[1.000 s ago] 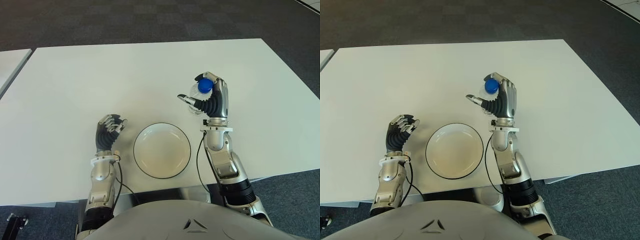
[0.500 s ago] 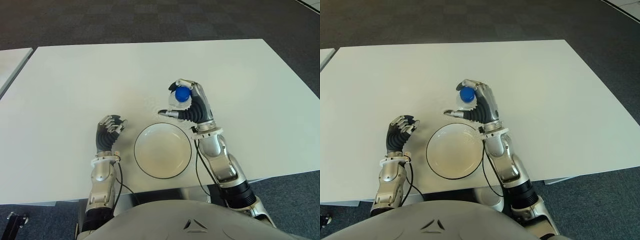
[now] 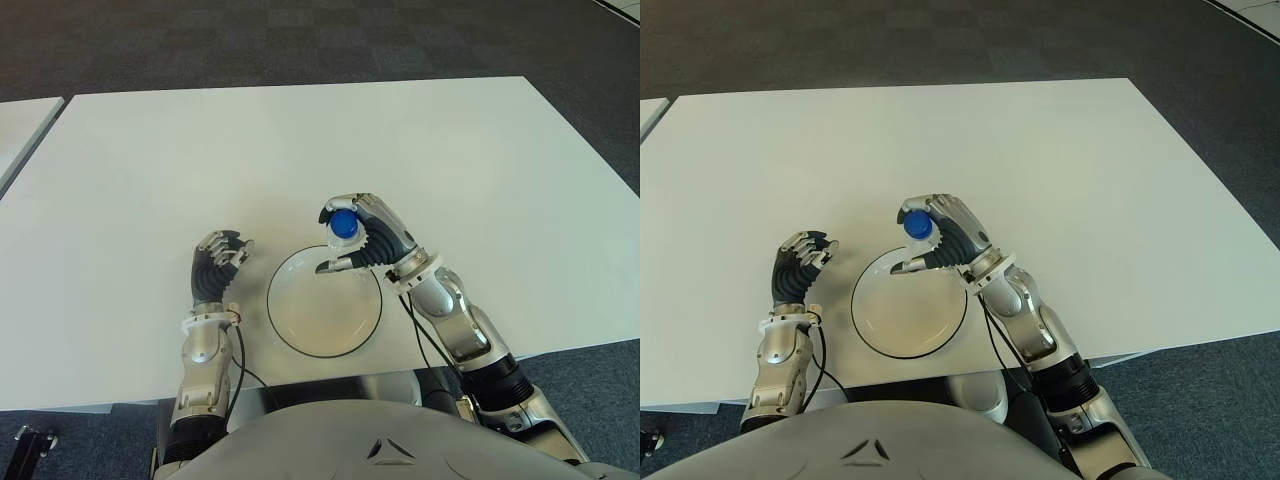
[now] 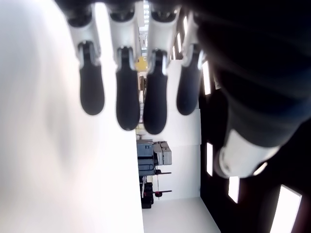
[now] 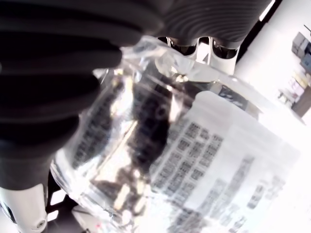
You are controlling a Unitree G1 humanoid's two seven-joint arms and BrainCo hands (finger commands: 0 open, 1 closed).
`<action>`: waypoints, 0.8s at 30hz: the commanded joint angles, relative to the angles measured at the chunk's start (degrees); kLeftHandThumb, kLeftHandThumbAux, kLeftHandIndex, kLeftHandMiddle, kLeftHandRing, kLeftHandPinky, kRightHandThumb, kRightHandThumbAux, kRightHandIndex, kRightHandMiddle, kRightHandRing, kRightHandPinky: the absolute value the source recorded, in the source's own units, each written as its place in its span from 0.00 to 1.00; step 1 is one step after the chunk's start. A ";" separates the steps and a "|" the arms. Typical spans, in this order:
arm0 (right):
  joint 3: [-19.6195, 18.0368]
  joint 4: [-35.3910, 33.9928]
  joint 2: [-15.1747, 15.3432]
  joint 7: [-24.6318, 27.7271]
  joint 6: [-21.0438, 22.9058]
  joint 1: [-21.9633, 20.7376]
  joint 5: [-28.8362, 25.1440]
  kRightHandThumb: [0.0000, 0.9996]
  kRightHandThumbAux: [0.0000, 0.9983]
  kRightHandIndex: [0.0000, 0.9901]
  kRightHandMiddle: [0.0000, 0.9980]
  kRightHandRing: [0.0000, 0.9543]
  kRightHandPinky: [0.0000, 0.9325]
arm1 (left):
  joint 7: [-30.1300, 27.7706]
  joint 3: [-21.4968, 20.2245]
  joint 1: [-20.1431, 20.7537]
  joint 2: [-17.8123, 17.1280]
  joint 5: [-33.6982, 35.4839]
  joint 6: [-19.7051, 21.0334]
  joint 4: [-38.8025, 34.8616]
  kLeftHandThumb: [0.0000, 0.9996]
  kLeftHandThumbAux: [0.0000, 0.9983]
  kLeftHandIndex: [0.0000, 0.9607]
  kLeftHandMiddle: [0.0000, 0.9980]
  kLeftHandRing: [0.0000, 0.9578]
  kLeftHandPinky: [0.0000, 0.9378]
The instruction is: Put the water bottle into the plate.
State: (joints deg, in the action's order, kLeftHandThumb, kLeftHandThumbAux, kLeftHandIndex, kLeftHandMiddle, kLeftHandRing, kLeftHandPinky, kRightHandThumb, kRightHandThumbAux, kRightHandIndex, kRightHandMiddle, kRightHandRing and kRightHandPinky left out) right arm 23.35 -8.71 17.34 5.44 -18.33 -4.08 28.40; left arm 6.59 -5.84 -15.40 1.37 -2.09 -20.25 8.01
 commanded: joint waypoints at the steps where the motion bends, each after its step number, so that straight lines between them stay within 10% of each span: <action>1: 1.99 0.63 0.55 3.88 0.10 -0.85 0.77 0.73 0.71 0.45 0.87 0.92 0.95 | 0.30 -0.18 -0.44 0.19 0.16 0.11 0.95 0.71 0.71 0.45 0.53 0.54 0.54; 24: 7.99 -3.82 3.74 26.05 19.20 -3.62 14.25 0.72 0.72 0.44 0.86 0.92 0.94 | 1.50 -0.67 -0.51 0.01 -1.07 0.14 0.63 0.71 0.71 0.45 0.53 0.55 0.54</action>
State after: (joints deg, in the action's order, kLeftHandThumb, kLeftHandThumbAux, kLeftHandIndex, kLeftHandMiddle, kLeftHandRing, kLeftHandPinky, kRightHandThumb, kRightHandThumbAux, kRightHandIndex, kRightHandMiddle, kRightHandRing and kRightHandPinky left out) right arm 30.80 -12.64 19.48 29.17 -1.66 -7.87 40.60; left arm 7.32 -6.30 -15.44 1.38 -2.60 -21.30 8.54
